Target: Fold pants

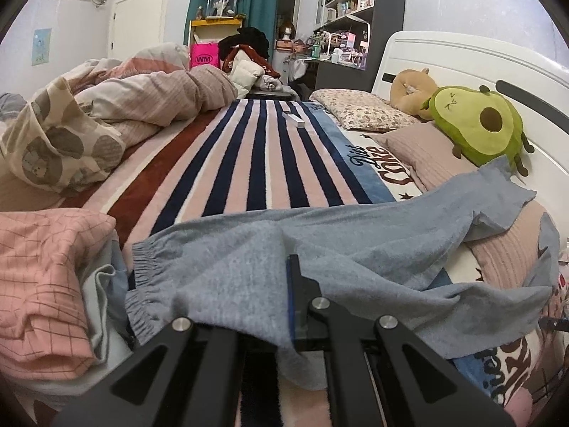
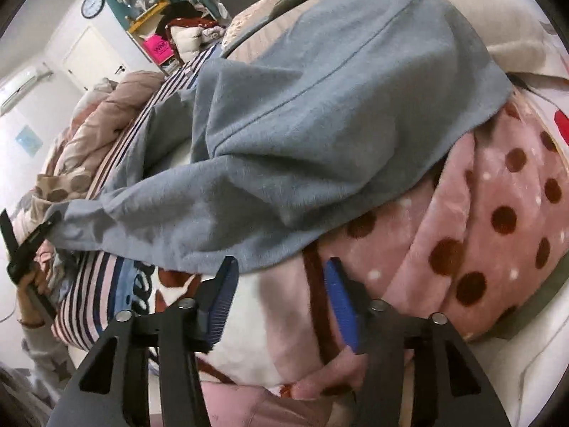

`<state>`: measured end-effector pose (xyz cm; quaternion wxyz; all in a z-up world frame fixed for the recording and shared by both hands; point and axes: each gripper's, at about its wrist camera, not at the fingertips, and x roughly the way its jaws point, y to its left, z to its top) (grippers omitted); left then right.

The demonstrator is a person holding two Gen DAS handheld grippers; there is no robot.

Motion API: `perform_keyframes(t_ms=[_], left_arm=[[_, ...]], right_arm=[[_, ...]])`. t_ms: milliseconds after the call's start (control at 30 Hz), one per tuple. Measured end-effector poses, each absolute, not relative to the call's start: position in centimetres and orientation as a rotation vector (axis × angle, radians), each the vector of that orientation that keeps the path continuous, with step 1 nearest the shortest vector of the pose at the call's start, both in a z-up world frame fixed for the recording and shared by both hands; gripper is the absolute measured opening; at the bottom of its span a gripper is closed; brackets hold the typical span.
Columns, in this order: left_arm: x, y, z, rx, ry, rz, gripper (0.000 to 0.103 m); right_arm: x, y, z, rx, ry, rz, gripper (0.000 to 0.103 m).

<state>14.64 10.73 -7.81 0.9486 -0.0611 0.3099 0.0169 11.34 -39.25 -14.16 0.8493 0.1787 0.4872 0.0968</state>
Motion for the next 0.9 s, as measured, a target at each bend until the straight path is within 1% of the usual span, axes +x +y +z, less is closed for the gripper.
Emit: perform_keyframes(t_ms=[67,100,167,200,233,267,300,333,467,600,733,900], left_arm=[[14.5,10.5,-7.8,-0.124,0.631,0.029,0.001],[14.5,10.5,-8.0,-0.127,0.636,0.026,0.001],[14.3,10.4,-8.3,-0.133,0.645,0.024,0.001],[14.2,10.4,-8.4,-0.137,0.648,0.024,0.001],[14.1,10.4,-8.6,-0.140,0.651,0.024,0.001],[14.1,10.4,-8.7,-0.144,0.653,0.025,0.001],[14.0,10.5,-8.7,-0.150,0.654,0.026,0.001],[13.9,10.6,-8.7,-0.153,0.652,0.027,0.001],[13.5,10.7,-8.3,-0.148,0.640,0.038,0.001],[13.3,10.9,-7.6,-0.151,0.613,0.049,0.001],[13.6,10.7,-6.5,-0.146,0.575,0.040,0.001],[14.5,10.7,-5.0,-0.144,0.540,0.024,0.001]], right_arm=[[12.3,-39.2,-14.7,0.411,1.018,0.219,0.069],[12.9,-39.0,-14.8,0.409,1.010,0.213,0.070],[13.6,-38.3,-14.8,0.365,0.987,0.191,0.077],[13.9,-37.8,-14.8,0.349,0.981,0.186,0.078],[14.1,-37.6,-14.7,0.330,0.978,0.173,0.073],[14.1,-37.3,-14.5,0.303,0.970,0.168,0.051],[14.1,-37.2,-14.3,0.300,0.965,0.181,0.033],[14.1,-37.3,-14.2,0.325,0.965,0.202,0.009],[13.4,-37.2,-12.2,0.325,0.895,0.242,0.004],[13.4,-36.7,-8.2,0.285,0.782,0.268,0.004],[15.5,-36.6,-4.5,0.268,0.713,0.282,0.003],[18.3,-36.3,-1.3,0.239,0.654,0.264,0.003]])
